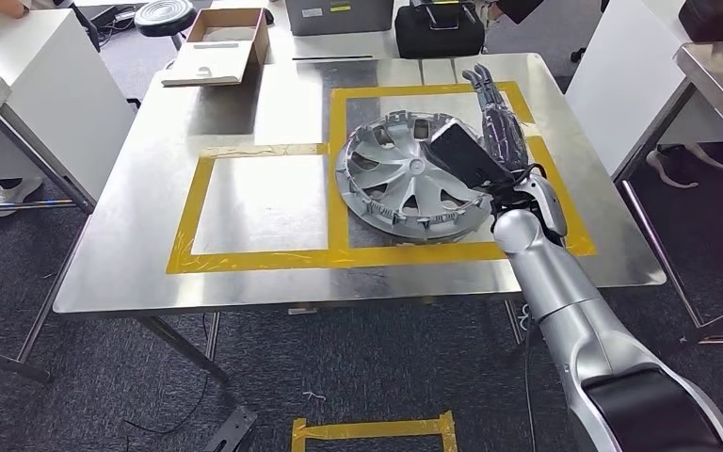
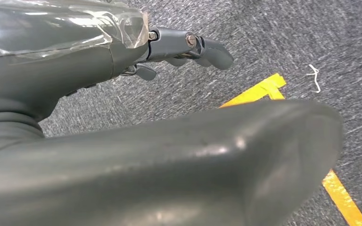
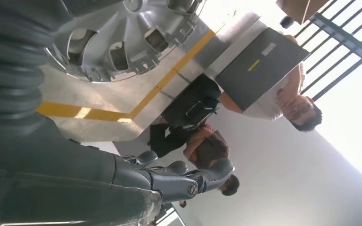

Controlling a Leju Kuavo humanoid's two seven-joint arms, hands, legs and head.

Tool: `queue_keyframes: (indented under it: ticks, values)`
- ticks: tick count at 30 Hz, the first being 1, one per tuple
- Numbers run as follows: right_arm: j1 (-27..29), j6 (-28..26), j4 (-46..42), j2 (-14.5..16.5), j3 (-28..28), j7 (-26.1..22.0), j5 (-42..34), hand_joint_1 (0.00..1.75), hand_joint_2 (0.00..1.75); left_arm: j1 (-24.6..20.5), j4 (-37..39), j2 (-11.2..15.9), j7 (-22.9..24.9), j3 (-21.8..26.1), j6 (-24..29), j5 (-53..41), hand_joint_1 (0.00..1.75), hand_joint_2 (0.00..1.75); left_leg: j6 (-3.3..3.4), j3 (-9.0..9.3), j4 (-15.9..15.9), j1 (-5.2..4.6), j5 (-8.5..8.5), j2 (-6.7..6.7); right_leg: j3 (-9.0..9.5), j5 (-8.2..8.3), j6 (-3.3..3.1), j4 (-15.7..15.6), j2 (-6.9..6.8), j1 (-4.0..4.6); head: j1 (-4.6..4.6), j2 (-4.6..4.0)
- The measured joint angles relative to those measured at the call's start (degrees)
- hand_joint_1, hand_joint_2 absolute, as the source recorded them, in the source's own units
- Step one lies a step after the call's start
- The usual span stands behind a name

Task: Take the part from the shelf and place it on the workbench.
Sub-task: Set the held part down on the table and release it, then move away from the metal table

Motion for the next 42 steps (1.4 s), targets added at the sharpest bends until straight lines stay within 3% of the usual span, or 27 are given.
queue_keyframes:
  ticks: [1,3,5,9,11,13,14,15,16,18,20,23,25,28,29,30,31,33,35,39,42]
  values:
    - [0.8,-0.2,-1.3,0.1,-0.2,-0.5,-1.1,0.0,0.0,0.1,0.0,0.0,-0.2,0.1,0.0,0.0,0.0,0.0,0.18,1.21,-2.6,-0.01,1.68,0.0,0.01,0.0,0.01,0.0,0.05,0.04,-0.01,0.0]
    - [2.0,-0.7,-4.0,0.3,-0.7,-1.6,-3.1,0.0,0.0,0.3,0.0,0.1,-0.5,0.3,0.0,0.1,0.0,0.0,0.83,5.35,-10.8,-0.18,5.18,0.02,0.0,0.0,0.06,0.0,0.2,0.21,-0.01,0.0]
    - [3.6,-1.4,-7.5,0.4,-1.1,-2.5,-5.2,0.0,0.0,0.4,0.0,0.1,-1.0,0.5,0.0,0.3,0.0,0.0,1.44,7.75,-15.4,-0.5,6.29,0.04,-0.04,-0.02,0.36,0.0,0.25,0.4,0.02,0.01]
    - [8.9,-2.7,-16.0,0.6,-1.6,-4.3,-8.5,0.0,0.0,1.2,0.0,0.1,-1.7,1.0,0.1,0.4,0.0,0.0,2.58,8.7,-16.8,-0.61,6.67,0.05,-0.44,-0.5,1.36,0.6,0.11,0.33,0.1,0.01]
    - [11.5,-3.3,-20.2,0.6,-2.0,-4.8,-9.3,0.0,0.0,1.4,0.0,0.0,-1.9,1.1,0.1,0.4,0.0,0.0,3.17,9.27,-17.7,-0.42,7.25,0.06,-2.93,-3.0,1.17,5.7,0.03,0.29,0.23,0.01]
    - [14.5,-3.8,-24.1,0.5,-2.5,-5.2,-9.8,0.0,0.0,1.5,0.0,0.0,-2.0,1.2,0.1,0.3,0.0,0.0,3.39,9.25,-17.7,-0.5,7.33,-0.07,-6.72,-6.2,1.0,13.7,0.03,0.29,0.28,0.01]
    - [16.1,-3.9,-25.9,0.5,-2.7,-5.4,-10.0,0.0,0.0,1.7,0.0,-0.1,-2.1,1.2,0.1,0.2,0.0,0.0,3.39,9.24,-17.7,-0.53,7.31,-0.15,-7.93,-6.94,1.22,16.2,0.03,0.24,0.28,0.01]
    - [17.6,-4.0,-27.7,0.5,-3.0,-5.6,-10.2,0.0,0.0,1.8,0.1,-0.1,-2.1,1.2,0.1,0.0,0.0,0.0,3.37,9.23,-17.7,-0.54,7.27,-0.23,-8.11,-6.83,1.61,16.5,0.01,0.18,0.29,0.01]
    - [18.9,-4.1,-29.5,0.5,-3.3,-5.8,-10.4,0.0,0.0,2.0,0.1,-0.1,-2.1,1.2,0.0,-0.1,0.0,0.0,3.28,9.23,-17.6,-0.53,7.21,-0.29,-7.01,-5.83,2.11,14.4,-0.01,0.09,0.3,0.01]
    - [20.6,-4.3,-32.6,0.5,-3.8,-6.2,-10.6,0.0,0.0,2.1,0.1,-0.2,-2.1,1.2,0.0,-0.2,0.0,0.0,2.86,9.13,-17.1,-0.62,6.87,-0.36,-2.61,-3.02,2.79,6.0,-0.19,-0.07,0.31,0.01]
    - [22.0,-4.6,-35.2,0.5,-4.3,-6.7,-10.6,0.0,0.0,2.2,0.2,-0.3,-2.1,1.2,0.1,-0.2,0.0,0.0,2.25,8.94,-16.4,-0.88,6.34,-0.38,0.38,-1.46,2.26,0.7,-0.29,-0.01,0.23,0.01]
    - [24.1,-5.3,-38.4,0.4,-5.2,-7.2,-10.8,0.0,0.0,2.3,0.3,-0.3,-2.1,1.2,0.0,-0.3,0.0,0.0,1.54,8.79,-16.0,-0.81,5.98,-0.32,0.88,-1.11,0.97,0.1,-0.24,0.13,0.2,0.01]
    - [25.2,-6.1,-40.2,0.4,-6.1,-7.8,-10.9,0.0,0.0,2.3,0.4,-0.4,-2.1,1.2,0.0,-0.3,0.0,0.0,0.87,7.77,-13.8,-0.56,4.36,-0.25,0.99,-0.95,0.4,0.0,-0.24,-0.2,0.09,0.0]
    - [27.0,-7.8,-42.2,0.4,-7.6,-8.9,-11.5,0.0,0.0,2.5,0.5,-0.5,-2.1,1.2,0.0,-0.3,0.0,0.0,-0.01,2.87,-3.1,-0.07,-1.07,-0.18,1.03,-0.99,0.07,0.0,-0.26,-0.23,-0.1,0.0]
    - [27.8,-8.5,-42.7,0.4,-8.2,-9.2,-11.7,0.0,0.0,2.6,0.6,-0.6,-2.1,1.2,0.0,-0.3,0.0,0.0,-0.12,1.47,-0.2,0.02,-2.0,-0.17,1.02,-1.0,0.07,0.0,-0.27,-0.18,-0.1,0.0]
    - [28.5,-9.2,-43.2,0.4,-8.9,-9.6,-11.8,0.0,0.0,2.7,0.7,-0.6,-2.1,1.2,0.0,-0.2,0.0,0.0,-0.13,1.03,0.7,0.07,-1.82,-0.16,1.03,-1.0,0.07,0.0,-0.27,-0.15,-0.1,0.0]
    - [29.3,-10.1,-43.8,0.4,-9.6,-10.0,-11.9,0.0,0.0,2.8,0.8,-0.6,-2.1,1.2,0.0,-0.2,0.0,0.0,-0.03,1.79,-0.8,0.07,-0.56,-0.16,1.08,-1.01,0.08,0.0,-0.25,-0.13,-0.1,0.0]
    - [30.7,-11.9,-45.1,0.4,-11.1,-10.6,-12.2,0.0,0.0,2.9,0.9,-0.6,-2.1,1.2,0.1,-0.1,0.0,0.0,0.56,5.96,-8.9,0.0,3.13,-0.16,1.23,-1.01,0.12,0.0,-0.19,-0.1,-0.09,0.0]
    - [32.1,-13.6,-46.5,0.4,-12.9,-11.1,-12.7,0.0,0.0,2.9,1.1,-0.6,-2.3,1.3,0.1,0.1,0.0,0.0,1.23,9.1,-15.0,-0.35,4.89,-0.13,1.23,-1.01,0.45,-0.1,-0.18,0.09,-0.08,0.01]
    - [35.6,-14.7,-48.5,0.4,-17.0,-11.4,-14.2,0.0,0.0,3.3,1.5,-0.9,-2.5,1.6,0.0,0.6,0.0,0.0,2.48,9.95,-16.7,-0.69,5.32,-0.16,1.11,-1.03,1.7,-0.2,-0.28,0.1,0.0,0.01]
    - [37.2,-14.7,-49.0,0.3,-20.1,-11.3,-14.9,0.0,0.0,3.5,1.8,-1.2,-2.7,1.8,0.0,1.1,0.0,0.0,2.25,10.45,-17.2,-1.07,5.74,-0.25,1.43,-0.76,1.4,-0.7,-0.44,0.11,0.27,0.0]
